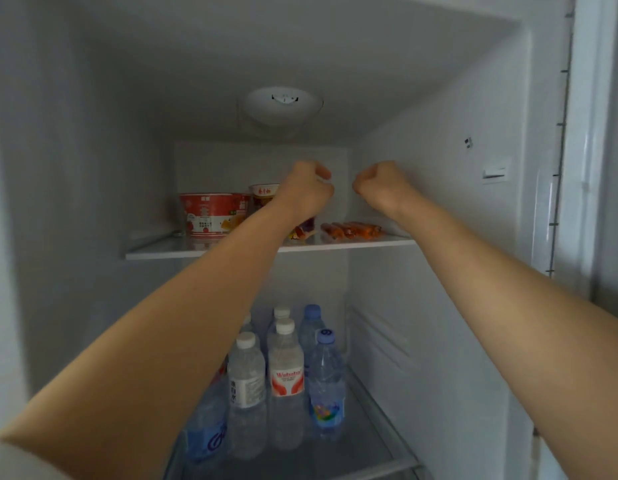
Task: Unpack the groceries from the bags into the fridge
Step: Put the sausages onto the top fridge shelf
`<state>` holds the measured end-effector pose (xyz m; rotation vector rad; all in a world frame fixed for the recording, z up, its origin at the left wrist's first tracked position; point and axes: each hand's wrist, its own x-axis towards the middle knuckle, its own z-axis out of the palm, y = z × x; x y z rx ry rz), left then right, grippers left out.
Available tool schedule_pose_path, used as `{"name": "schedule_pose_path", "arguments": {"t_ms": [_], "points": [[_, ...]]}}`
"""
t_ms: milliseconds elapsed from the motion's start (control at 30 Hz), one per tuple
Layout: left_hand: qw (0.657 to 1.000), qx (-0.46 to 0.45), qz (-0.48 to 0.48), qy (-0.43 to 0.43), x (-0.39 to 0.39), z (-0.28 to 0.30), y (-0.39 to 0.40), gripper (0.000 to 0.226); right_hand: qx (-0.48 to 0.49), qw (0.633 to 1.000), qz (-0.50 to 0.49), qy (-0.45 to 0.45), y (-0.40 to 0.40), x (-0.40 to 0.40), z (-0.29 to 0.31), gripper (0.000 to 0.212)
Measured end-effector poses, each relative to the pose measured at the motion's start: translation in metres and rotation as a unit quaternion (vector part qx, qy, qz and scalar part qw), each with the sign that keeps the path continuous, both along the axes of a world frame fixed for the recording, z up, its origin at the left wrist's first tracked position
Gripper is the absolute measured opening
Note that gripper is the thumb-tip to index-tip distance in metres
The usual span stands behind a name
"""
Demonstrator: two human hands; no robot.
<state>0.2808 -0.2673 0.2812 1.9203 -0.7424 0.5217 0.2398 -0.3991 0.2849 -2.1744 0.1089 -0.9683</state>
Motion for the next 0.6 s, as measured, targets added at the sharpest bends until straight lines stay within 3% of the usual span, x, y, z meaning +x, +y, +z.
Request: {"name": "schedule_pose_path", "arguments": {"t_ms": [100, 167, 333, 600], "points": [[0.995, -0.034, 0.016, -0.092, -0.027, -0.019, 0.014, 0.022, -0.001, 0.997, -0.012, -0.082, 0.018, -0.023, -0.017, 0.019], [0.992, -0.070, 0.011, -0.101, -0.045, -0.038, 0.022, 0.023, 0.011, 0.993, -0.026, -0.118, 0.029, -0.042, -0.035, 0.030], [0.983, -0.108, -0.012, -0.148, -0.096, -0.094, 0.037, 0.022, 0.005, 0.981, -0.041, -0.189, 0.053, -0.098, -0.088, 0.028], [0.987, -0.056, -0.079, -0.131, -0.181, -0.189, 0.057, 0.024, 0.024, 0.990, -0.009, -0.135, 0.070, -0.205, -0.204, 0.031]]}}
